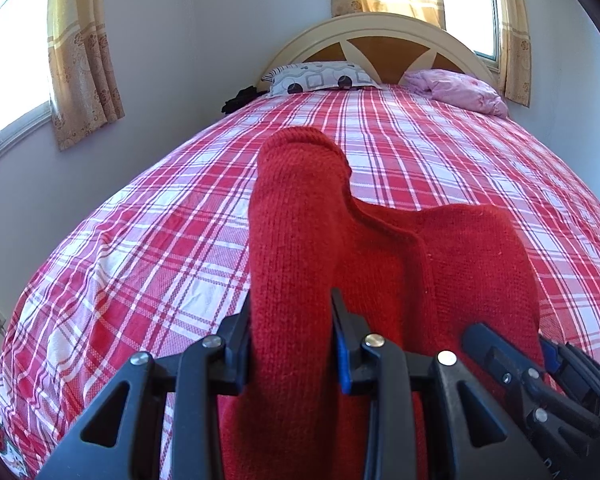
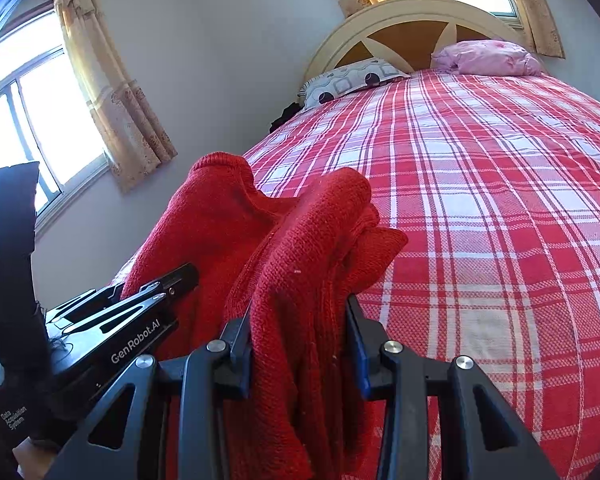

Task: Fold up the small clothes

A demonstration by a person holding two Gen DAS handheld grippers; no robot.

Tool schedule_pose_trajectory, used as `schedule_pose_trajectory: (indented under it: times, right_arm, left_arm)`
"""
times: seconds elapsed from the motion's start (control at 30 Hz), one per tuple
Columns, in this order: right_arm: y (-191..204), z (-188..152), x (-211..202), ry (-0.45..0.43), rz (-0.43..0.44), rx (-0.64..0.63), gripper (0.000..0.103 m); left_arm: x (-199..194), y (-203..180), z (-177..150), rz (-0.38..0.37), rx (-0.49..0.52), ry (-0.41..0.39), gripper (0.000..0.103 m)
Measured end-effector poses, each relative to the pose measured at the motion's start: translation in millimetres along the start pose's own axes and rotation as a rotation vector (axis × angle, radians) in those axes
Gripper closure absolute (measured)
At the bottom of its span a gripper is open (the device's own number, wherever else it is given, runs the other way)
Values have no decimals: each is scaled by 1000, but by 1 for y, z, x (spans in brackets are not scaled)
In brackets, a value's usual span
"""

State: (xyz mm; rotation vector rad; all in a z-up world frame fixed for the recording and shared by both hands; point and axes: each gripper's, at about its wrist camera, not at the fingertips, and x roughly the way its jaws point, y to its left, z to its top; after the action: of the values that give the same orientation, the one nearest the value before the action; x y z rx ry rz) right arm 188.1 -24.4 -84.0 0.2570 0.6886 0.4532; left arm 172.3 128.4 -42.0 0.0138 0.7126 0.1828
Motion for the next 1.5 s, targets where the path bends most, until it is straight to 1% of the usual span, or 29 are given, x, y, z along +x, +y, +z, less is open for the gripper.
schedule_pose_trajectory:
  times: [0.37, 0.47, 0.63, 0.93, 1.07, 1.2, 1.37, 1.43, 1.5]
  right_arm:
    - [-1, 7, 5, -7, 5, 24, 64]
    - [-2, 11, 9, -5, 11, 52, 64]
    - [-4, 19, 18, -15, 19, 80, 64]
    - [-5, 36, 44, -25, 13, 82, 64]
    - [-9, 43, 58, -28, -9, 77, 64]
    - [-16, 45, 72, -9, -25, 78, 64]
    - [-33, 37, 93, 50, -48, 116, 64]
    - [-40, 32, 100, 71, -42, 140, 64]
    - [-49, 32, 105, 86, -8, 185, 63]
  left_arm:
    - [6, -2, 10, 11, 33, -20, 70]
    - [9, -3, 16, 15, 43, -27, 70]
    - [15, -4, 26, 28, 67, -41, 70]
    - [35, -7, 43, 57, 99, -46, 70]
    - [50, -9, 48, 54, 99, -35, 70]
    - [67, -14, 50, 60, 115, -21, 70]
    - [94, -15, 43, 50, 115, 51, 70]
    - [102, -14, 39, 58, 112, 76, 68]
    - [106, -10, 36, 64, 104, 87, 64]
